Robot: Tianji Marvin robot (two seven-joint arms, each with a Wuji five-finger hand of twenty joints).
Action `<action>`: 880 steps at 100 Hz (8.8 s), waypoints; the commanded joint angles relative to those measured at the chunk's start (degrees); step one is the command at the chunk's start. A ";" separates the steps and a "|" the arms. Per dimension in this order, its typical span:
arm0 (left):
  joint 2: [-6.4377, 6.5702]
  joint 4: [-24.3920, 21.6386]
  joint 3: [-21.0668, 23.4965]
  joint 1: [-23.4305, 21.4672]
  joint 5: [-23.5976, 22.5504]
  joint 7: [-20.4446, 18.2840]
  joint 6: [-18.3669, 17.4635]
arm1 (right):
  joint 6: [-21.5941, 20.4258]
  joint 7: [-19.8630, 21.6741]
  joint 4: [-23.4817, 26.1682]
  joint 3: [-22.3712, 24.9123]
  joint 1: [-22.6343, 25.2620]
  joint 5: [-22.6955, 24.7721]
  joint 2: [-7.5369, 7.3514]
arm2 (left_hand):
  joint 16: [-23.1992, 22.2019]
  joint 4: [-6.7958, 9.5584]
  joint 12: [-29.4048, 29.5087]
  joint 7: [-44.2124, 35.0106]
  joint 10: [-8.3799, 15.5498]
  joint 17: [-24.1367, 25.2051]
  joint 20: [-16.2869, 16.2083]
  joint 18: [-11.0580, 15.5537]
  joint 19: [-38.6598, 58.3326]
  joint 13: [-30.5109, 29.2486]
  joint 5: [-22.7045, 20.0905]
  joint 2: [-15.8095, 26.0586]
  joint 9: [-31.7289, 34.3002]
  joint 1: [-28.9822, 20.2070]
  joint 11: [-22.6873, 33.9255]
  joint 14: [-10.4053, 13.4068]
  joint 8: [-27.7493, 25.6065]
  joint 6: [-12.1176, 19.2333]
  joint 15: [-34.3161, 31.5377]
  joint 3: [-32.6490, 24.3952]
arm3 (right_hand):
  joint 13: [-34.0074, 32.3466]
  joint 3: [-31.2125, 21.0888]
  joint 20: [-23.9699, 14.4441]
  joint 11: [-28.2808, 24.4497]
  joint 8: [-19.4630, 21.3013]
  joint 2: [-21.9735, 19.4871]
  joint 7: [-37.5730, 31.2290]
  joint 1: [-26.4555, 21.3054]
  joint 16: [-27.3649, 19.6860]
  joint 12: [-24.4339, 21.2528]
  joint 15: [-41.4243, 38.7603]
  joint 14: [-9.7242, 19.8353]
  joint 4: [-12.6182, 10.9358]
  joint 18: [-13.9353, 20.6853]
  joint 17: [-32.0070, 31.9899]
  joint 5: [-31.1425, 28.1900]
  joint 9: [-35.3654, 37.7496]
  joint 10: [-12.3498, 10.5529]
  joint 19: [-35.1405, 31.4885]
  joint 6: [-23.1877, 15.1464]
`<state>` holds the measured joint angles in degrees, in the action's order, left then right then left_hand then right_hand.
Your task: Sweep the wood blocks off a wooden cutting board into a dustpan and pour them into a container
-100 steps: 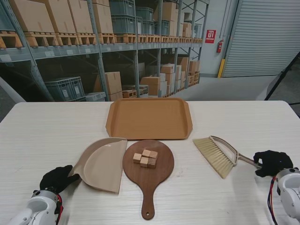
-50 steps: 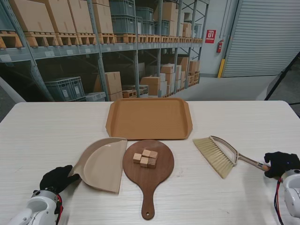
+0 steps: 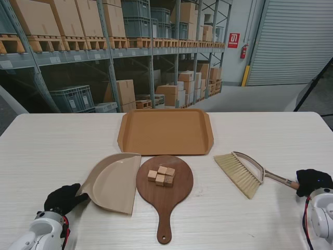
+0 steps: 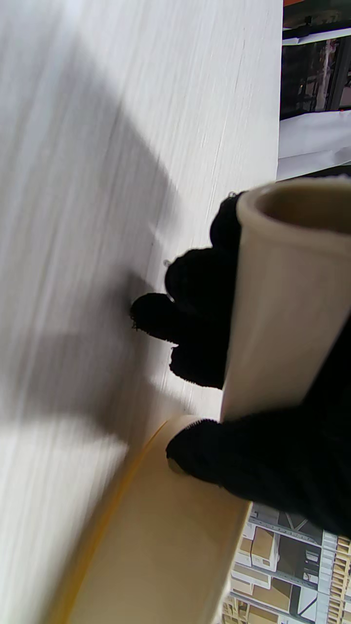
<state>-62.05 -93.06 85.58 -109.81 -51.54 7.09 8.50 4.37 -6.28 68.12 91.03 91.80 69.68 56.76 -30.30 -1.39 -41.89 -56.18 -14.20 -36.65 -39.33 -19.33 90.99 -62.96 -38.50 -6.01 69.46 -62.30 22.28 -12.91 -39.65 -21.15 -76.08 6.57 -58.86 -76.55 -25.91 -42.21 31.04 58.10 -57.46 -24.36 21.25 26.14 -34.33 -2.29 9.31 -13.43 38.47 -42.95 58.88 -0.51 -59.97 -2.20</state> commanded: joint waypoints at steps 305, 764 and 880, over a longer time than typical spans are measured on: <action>-0.59 1.00 0.21 -1.68 1.27 -1.82 0.13 | 9.09 -7.60 27.23 1.11 10.30 -28.83 9.08 | 0.07 0.33 2.33 -1.60 17.43 -0.58 0.63 2.30 2.09 -7.08 -5.53 8.79 5.22 -7.44 56.21 11.03 1.13 -1.59 -2.31 -5.56 | -15.43 -13.41 14.41 -26.43 31.04 -0.51 -13.12 -27.55 6.91 17.32 -53.84 2.53 -37.87 -4.83 23.92 -32.65 24.19 -3.07 -40.63 -13.65; 0.59 -7.87 -1.15 -3.41 -2.95 -11.71 5.96 | 10.30 1.57 21.39 -21.66 1.58 -35.93 7.99 | 0.61 0.72 4.54 0.12 14.96 -0.93 3.07 0.49 -2.16 -6.79 -8.91 1.96 5.56 -5.94 46.06 7.88 6.46 1.29 7.24 -8.03 | -15.51 -13.41 15.93 -25.20 30.51 0.42 -11.94 -26.99 6.15 16.46 -51.94 3.19 -36.75 -4.99 23.88 -32.45 24.18 -3.56 -39.46 -14.41; 0.59 -8.44 -1.05 -3.81 -2.87 -12.11 6.43 | 10.53 2.05 18.60 -29.32 -1.94 -38.17 8.34 | 0.53 0.71 4.42 0.46 14.98 -0.77 3.20 0.55 -2.12 -6.84 -8.96 1.88 5.65 -5.88 46.03 7.90 6.11 1.29 7.22 -8.26 | -15.50 -13.41 16.54 -24.44 30.59 1.30 -11.42 -26.62 5.64 16.19 -51.33 3.72 -36.18 -4.50 23.99 -32.18 24.18 -4.16 -39.42 -14.83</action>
<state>-61.26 -101.26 84.74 -112.87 -54.50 -3.77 14.76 16.07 -5.10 86.57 62.65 90.46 32.00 64.20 -29.56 -1.25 -37.60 -55.55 -14.37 -37.18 -37.35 -19.97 88.02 -63.70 -39.99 -7.18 70.41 -62.26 20.88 -13.60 -34.05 -21.06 -67.69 5.90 -71.93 -63.85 -10.17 -64.14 59.20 64.81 -57.18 -43.38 27.37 42.94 -84.43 -3.59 -25.63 -15.49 60.35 -64.54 77.15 -0.08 -94.43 -7.37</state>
